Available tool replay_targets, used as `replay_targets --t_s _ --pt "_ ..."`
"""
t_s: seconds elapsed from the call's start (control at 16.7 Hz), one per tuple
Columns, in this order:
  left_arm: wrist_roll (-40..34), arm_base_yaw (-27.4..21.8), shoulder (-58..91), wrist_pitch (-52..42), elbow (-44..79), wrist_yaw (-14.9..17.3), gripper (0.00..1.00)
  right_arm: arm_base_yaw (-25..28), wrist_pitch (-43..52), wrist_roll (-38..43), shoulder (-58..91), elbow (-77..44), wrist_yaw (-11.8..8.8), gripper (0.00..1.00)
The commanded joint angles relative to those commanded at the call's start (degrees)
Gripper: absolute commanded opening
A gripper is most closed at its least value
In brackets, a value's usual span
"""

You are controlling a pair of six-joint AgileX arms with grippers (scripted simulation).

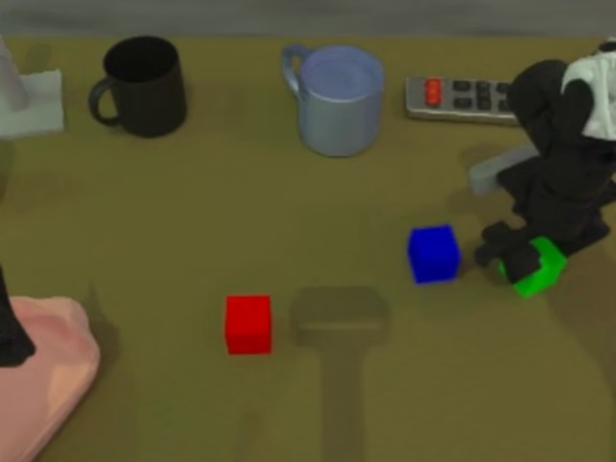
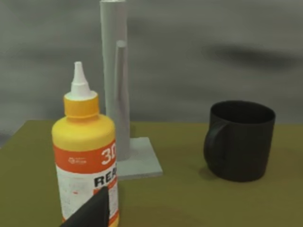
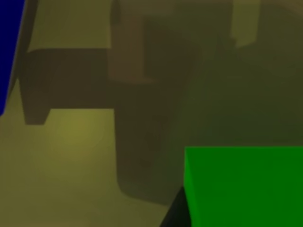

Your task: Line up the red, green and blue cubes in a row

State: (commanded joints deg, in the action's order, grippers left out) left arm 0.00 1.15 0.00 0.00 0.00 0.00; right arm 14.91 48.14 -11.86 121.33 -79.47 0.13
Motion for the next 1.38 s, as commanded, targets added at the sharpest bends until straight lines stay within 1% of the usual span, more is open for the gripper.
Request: replay_targets --t_s 0.3,0.6,0.72,1.02,1.2,1.38 --pt "0.00 0.00 0.00 0.00 0.00 0.00 1.00 0.07 1.26 0.00 -0.95 -0.98 -0.13 0.00" --pt "0.00 0.00 0.00 0.00 0.00 0.00 1.00 0.29 11.55 0.00 -4.42 -7.03 -0.18 0.00" --pt "0.00 0.00 0.00 0.00 0.00 0.00 1.00 0.37 14.07 -0.01 -5.72 -8.73 -0.16 0.00" --pt "0.00 0.00 0.00 0.00 0.00 0.00 1.00 0.17 14.31 0.19 -5.73 -8.91 -0.18 0.00" --pt "0.00 0.00 0.00 0.00 0.00 0.00 1.00 2.63 15.19 4.03 -4.70 -10.67 -0.13 0.00" --pt "0.00 0.00 0.00 0.00 0.00 0.00 1.00 7.48 16.89 12.78 -2.88 -13.88 -0.03 0.00"
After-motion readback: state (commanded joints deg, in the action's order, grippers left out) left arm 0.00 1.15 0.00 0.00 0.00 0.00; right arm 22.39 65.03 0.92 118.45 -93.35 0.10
